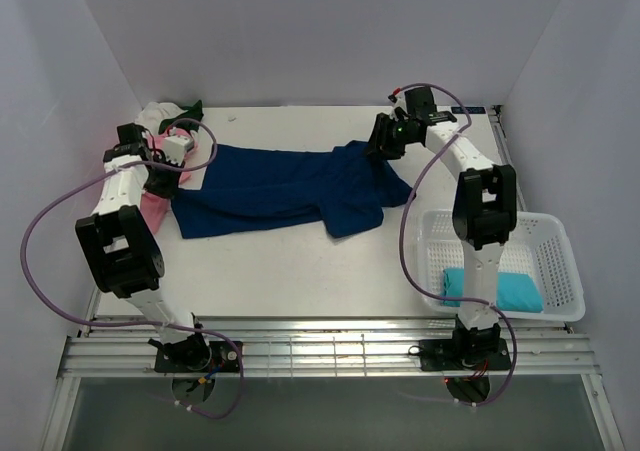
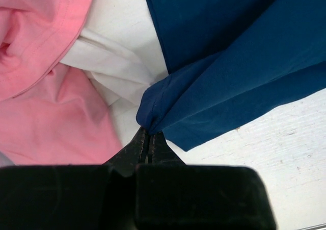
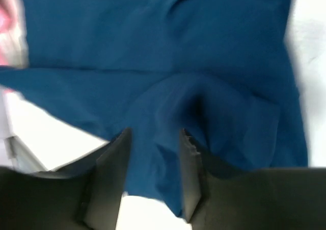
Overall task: Roll the t-shirts
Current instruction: Flatten out the T-shirt at the center of the board.
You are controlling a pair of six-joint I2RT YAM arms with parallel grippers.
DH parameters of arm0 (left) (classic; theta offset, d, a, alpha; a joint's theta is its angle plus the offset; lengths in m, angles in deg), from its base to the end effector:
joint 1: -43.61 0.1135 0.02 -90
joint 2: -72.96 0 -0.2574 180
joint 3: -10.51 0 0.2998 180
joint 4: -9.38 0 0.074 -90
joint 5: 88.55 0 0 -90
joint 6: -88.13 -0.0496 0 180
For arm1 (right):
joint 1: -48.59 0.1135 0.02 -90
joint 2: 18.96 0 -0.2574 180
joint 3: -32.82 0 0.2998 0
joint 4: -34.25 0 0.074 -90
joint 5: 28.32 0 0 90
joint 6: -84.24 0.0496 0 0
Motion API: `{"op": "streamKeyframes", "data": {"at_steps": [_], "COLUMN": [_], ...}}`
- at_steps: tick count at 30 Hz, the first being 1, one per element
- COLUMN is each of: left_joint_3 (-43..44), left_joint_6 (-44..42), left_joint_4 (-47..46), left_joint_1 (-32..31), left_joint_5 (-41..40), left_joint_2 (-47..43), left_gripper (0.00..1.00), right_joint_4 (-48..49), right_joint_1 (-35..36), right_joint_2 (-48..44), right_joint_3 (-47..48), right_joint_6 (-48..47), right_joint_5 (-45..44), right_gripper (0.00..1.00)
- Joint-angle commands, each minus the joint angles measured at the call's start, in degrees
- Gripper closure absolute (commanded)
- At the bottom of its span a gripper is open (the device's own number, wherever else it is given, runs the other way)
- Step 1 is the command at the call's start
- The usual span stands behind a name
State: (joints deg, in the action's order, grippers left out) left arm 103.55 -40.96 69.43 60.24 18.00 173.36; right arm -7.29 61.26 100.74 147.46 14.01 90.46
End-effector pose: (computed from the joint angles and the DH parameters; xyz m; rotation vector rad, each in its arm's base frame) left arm 0.3974 0.1039 0.2160 0.5937 2.5937 -0.0937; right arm 0.5088 0.1389 0.2253 -0.0965 2.4245 0.8630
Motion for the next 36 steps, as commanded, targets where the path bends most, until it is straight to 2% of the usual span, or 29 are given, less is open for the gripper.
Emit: {"op": "streamKeyframes", "data": {"at_steps": [1,3,5,8,11,12,16,19,26,29,36], "left_joint_3": [1.3,0.16,-1.95,-3.88,-4.76,-4.85,-4.77,-4.59,-5.64,-6.08,-6.87], "left_joint_6": [1.91,1.91,1.91,2.09,2.62,2.79,3.23,3.41,2.88,2.88,2.53], "left_joint_4": [-1.31,-1.58,-2.1,-2.63,-2.81,-2.9,-2.98,-2.98,-2.98,-3.07,-3.51], "left_joint_1": [-0.71,-0.8,-0.8,-0.8,-0.71,-0.8,-0.8,-0.8,-0.71,-0.8,-0.8], "left_joint_5": [1.64,1.81,1.81,1.81,1.55,1.37,1.11,1.55,0.85,0.76,0.41], "left_joint_2": [-0.91,-1.7,-2.75,-3.45,-3.81,-3.98,-4.25,-4.42,-5.12,-5.56,-6.44], "left_gripper": [1.0,1.0,1.0,1.0,1.0,1.0,1.0,1.0,1.0,1.0,1.0], "right_joint_4": [-1.19,-3.83,-3.23,-1.47,-0.68,-0.07,2.83,3.46,3.28,3.19,3.63], "right_joint_1": [-0.54,-0.45,-0.45,-0.1,1.3,2.18,3.33,3.51,4.3,4.3,4.38], "right_joint_2": [7.18,8.44,6.43,0.02,-7.09,-8.76,-13.7,-12.57,-6.85,-6.23,-9.13], "right_joint_3": [10.44,15.03,14.17,6.71,-4.79,-11.18,-21.5,-22.76,-19.16,-18.89,-21.34], "right_joint_6": [1.06,0.54,-0.6,-2.88,-4.74,-4.91,-2.29,-1.67,-2.98,-2.89,-3.07], "right_joint_5": [-5.57,-6.36,-7.15,-9.25,-11.02,-10.93,-9.97,-10.76,-6.63,-6.19,-4.35], "right_gripper": [0.49,0.33,0.32,0.32,0.33,0.33,0.32,0.31,0.33,0.37,0.64]}}
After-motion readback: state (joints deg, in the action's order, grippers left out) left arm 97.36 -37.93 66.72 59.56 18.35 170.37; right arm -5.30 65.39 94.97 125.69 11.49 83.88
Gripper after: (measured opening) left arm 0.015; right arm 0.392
